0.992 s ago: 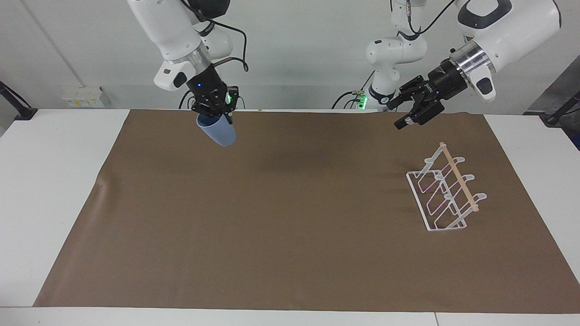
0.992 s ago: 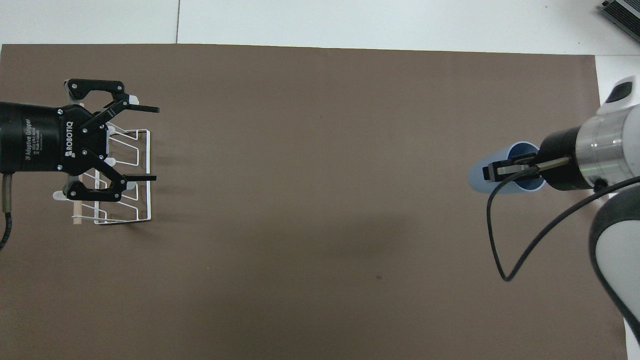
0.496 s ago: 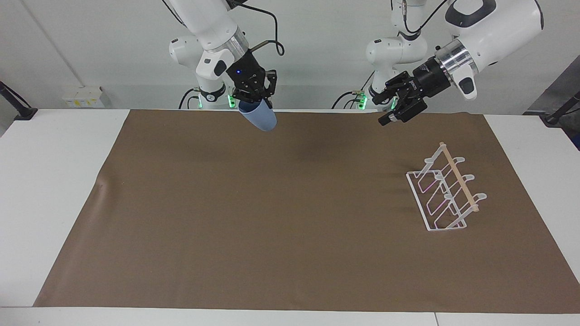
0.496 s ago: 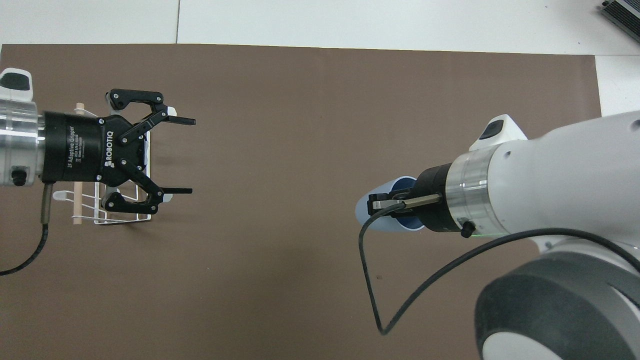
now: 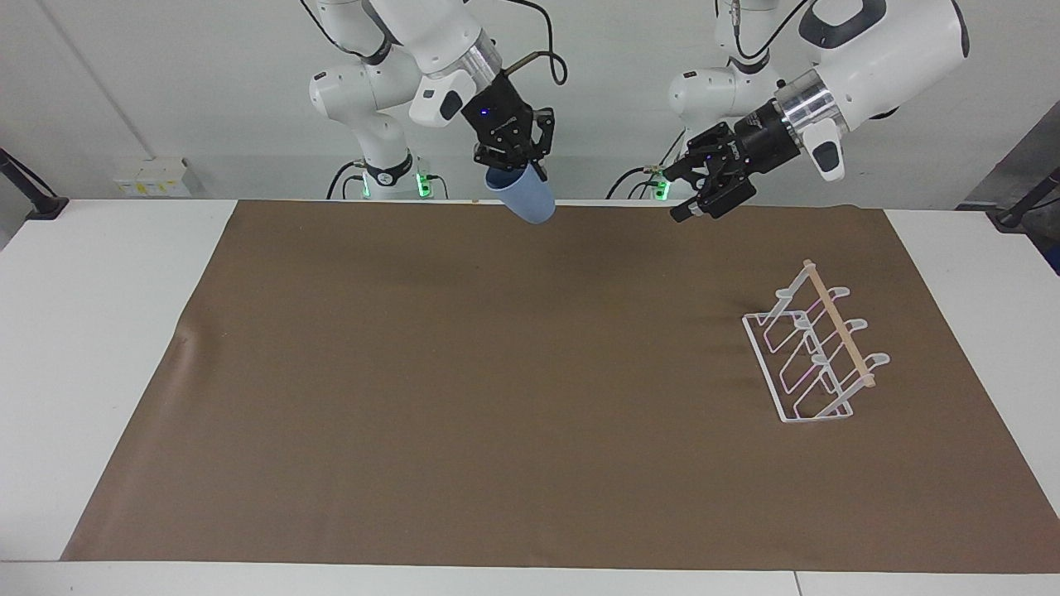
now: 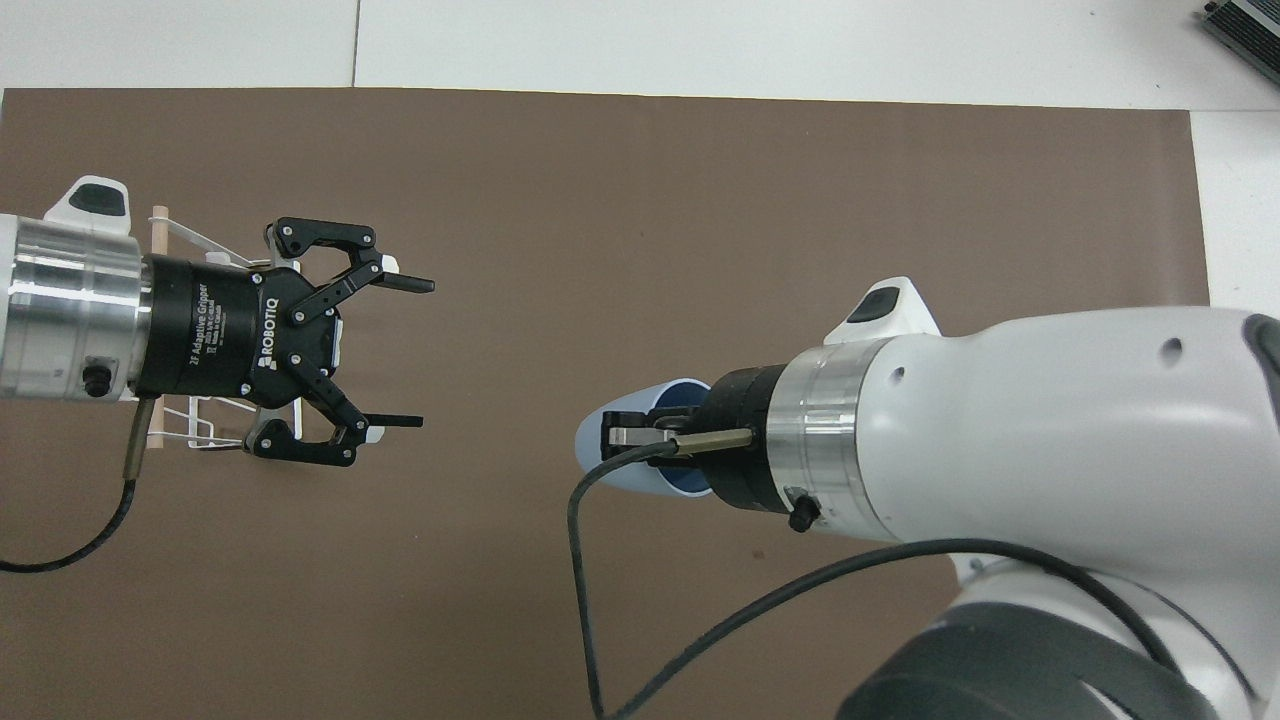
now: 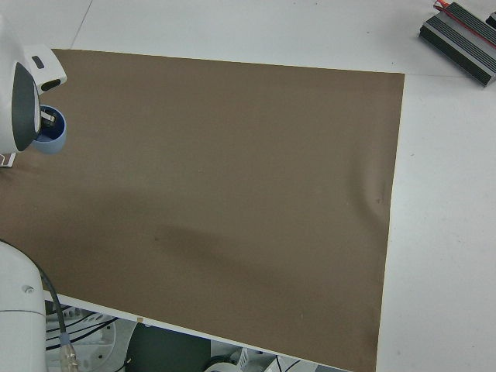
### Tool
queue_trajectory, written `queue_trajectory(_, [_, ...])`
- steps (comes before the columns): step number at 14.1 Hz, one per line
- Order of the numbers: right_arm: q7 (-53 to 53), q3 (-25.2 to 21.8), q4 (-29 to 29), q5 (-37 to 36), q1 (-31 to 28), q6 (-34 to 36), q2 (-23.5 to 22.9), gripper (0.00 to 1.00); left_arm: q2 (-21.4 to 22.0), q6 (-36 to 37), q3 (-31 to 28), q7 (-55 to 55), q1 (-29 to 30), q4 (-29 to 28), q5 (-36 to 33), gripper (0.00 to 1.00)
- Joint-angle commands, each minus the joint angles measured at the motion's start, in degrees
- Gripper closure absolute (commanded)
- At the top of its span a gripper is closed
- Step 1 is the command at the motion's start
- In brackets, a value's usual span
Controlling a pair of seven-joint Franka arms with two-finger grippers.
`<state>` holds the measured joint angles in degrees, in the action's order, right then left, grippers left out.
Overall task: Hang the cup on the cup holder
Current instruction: 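Carry the cup toward the left gripper while the left gripper opens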
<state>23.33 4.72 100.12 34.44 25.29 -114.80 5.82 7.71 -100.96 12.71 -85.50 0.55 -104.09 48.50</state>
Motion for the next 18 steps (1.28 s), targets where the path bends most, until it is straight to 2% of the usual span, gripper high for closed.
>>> queue_trajectory(1, [3.2,2.4,1.4,3.0,-0.2,-5.6,1.1,1.00,2.6,1.2,-0.7,-3.0,-1.5,-2.5,-1.6,0.00])
queue_trajectory(5, [6.7,5.0,1.4,7.3,-0.2,-11.9,0.9,1.00,2.4,1.4,-0.6,-4.6,-2.0,-1.6,-2.1,0.00])
queue_trajectory(9, [11.3,7.8,1.4,8.1,-0.2,-17.5,0.7,1.00,2.6,2.7,0.0,-5.4,-3.2,-1.6,-2.3,0.00])
queue_trajectory(15, [12.7,8.1,1.5,9.9,-0.2,-18.0,0.7,1.00,3.0,6.5,-0.6,-4.9,-2.0,-0.6,-2.6,0.00])
queue_trajectory(18, [12.7,8.1,1.8,9.9,-0.2,-18.0,0.8,1.00,2.3,11.1,-0.6,-3.5,0.1,2.0,-5.9,0.00])
